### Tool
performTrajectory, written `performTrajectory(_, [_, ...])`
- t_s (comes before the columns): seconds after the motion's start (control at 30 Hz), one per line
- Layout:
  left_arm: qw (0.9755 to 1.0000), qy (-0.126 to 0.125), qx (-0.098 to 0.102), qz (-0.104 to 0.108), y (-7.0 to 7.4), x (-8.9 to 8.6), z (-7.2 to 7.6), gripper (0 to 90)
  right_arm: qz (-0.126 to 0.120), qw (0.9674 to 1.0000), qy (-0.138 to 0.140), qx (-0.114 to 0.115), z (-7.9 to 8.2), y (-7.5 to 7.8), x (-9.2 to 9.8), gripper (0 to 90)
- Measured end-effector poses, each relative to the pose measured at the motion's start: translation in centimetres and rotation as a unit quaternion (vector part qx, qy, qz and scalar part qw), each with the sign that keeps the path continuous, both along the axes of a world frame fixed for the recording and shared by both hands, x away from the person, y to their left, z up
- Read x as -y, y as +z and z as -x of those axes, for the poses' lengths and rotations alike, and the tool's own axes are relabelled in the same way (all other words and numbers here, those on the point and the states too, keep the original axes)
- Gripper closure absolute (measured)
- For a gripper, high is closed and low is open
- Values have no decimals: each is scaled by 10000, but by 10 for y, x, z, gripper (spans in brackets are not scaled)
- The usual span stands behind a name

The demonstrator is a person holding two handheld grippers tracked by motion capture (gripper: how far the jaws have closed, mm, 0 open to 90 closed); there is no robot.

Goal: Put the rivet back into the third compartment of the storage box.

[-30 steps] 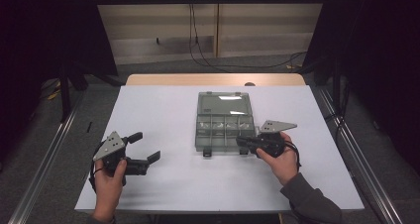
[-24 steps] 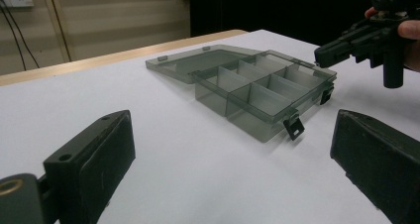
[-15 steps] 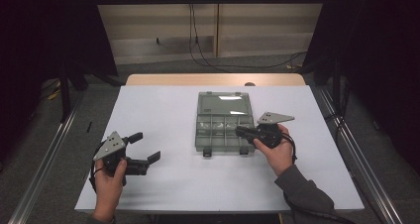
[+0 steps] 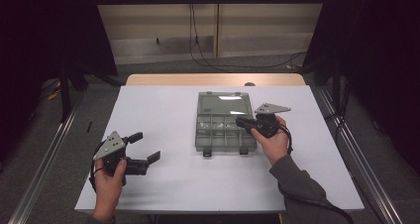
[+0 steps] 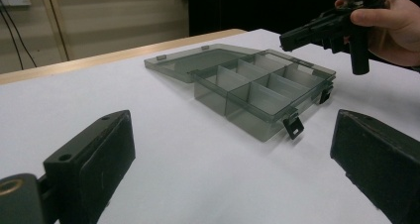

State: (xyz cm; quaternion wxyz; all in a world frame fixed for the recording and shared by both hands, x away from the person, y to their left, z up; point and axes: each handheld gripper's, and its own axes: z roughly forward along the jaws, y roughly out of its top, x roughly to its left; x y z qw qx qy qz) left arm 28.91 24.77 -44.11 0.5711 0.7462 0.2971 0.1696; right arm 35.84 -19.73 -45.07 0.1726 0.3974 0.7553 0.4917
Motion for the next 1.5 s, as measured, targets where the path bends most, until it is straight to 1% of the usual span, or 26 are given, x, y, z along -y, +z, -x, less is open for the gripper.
performTrajectory(0.17, [10000,-8,10,-32,0,-1,0,35,14,10000,-20,-31,-6,-2,-3,847])
performTrajectory(0.2, [10000,12,-11,29,0,-1,0,34,36,10000,-21,-49,-7,-2,-4,847])
performTrajectory(0.23, [10000,10,-13,27,0,-1,0,35,59,10000,-32,-42,-8,-3,-5,846])
performTrajectory(0.27, [9999,-6,-17,101,-1,0,0,34,68,10000,-28,-37,-9,-3,-5,846])
performTrajectory(0.3, [10000,-14,-11,26,-1,-1,-1,34,80,9999,-36,-58,-10,-3,-6,846])
performTrajectory(0.37, [10000,-4,-13,93,-1,0,0,34,121,9999,-23,-76,-11,-4,-8,846])
performTrajectory(0.43, [10000,-28,13,30,-1,-1,-1,34,179,9998,-48,-93,-13,-4,-10,846])
performTrajectory(0.47, [10000,-17,-11,47,-1,-1,-1,34,208,9997,-49,-76,-14,-4,-10,846])
performTrajectory(0.5, [10000,-13,-10,48,-1,-1,-1,35,185,9997,-63,-113,-14,-4,-11,846])
performTrajectory(0.53, [10000,-2,-12,65,-1,-1,-1,34,192,9998,-44,-86,-15,-3,-11,845])
performTrajectory(0.63, [10000,6,2,-6,-1,-2,-1,35,174,9998,-47,-93,-16,-3,-12,842])
performTrajectory(0.67, [10000,10,-5,-5,0,-2,-1,35,158,9998,-41,-101,-16,-3,-12,829])
performTrajectory(0.7, [10000,-23,0,43,-1,-2,-1,35,163,9998,-60,-97,-16,-3,-13,792])
performTrajectory(0.73, [10000,-24,12,15,0,-2,-1,34,143,9998,-83,-96,-16,-3,-13,749])
performTrajectory(0.8, [10000,-9,4,47,0,-2,-1,35,156,9998,-98,-70,-15,-2,-13,765])
performTrajectory(0.87, [10000,22,-5,23,0,-2,0,34,90,9999,-75,-96,-14,-2,-13,745])
performTrajectory(0.93, [10000,39,-34,41,0,-1,0,34,110,9999,-90,-55,-12,-2,-12,734])
performTrajectory(0.97, [10000,30,-12,25,0,-1,0,35,87,9999,-81,-62,-11,-2,-12,723])
performTrajectory(1.07, [10000,24,10,16,0,-1,0,35,18,9999,-94,-50,-7,-4,-10,649])
performTrajectory(1.1, [10000,14,11,7,0,-1,0,35,-24,10000,-68,-69,-5,-4,-10,643])
performTrajectory(1.13, [10000,-1,17,-37,1,-2,0,35,-26,10000,-36,-32,-4,-4,-9,624])
performTrajectory(1.2, [10000,22,4,18,0,0,0,34,-65,10000,-23,-43,0,-4,-9,553])
performTrajectory(1.3, [10000,7,21,-18,1,0,0,34,-170,9998,-18,-54,4,-4,-9,442])
performTrajectory(1.37, [10000,4,-2,-18,1,1,0,35,-166,9998,33,-82,7,-4,-9,370])
performTrajectory(1.43, [10000,11,-3,-13,1,2,0,35,-151,9999,41,-38,9,-4,-9,299])
performTrajectory(1.5, [10000,-5,6,-62,1,1,0,35,-139,9999,53,-35,12,-5,-9,241])
